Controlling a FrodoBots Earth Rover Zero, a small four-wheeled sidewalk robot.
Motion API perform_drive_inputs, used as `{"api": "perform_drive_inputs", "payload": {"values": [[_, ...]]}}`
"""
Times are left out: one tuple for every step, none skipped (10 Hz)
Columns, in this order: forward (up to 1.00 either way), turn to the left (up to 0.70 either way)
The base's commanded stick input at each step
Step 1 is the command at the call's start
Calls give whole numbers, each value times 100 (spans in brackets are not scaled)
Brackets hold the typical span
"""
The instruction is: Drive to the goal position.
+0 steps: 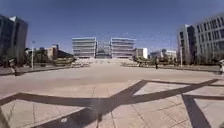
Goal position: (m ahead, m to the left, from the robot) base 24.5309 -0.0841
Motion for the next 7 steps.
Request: {"api": "perform_drive_inputs", "payload": {"values": [[70, -1], [70, -1], [70, -1], [70, -1], [70, -1], [70, -1], [70, -1]]}}
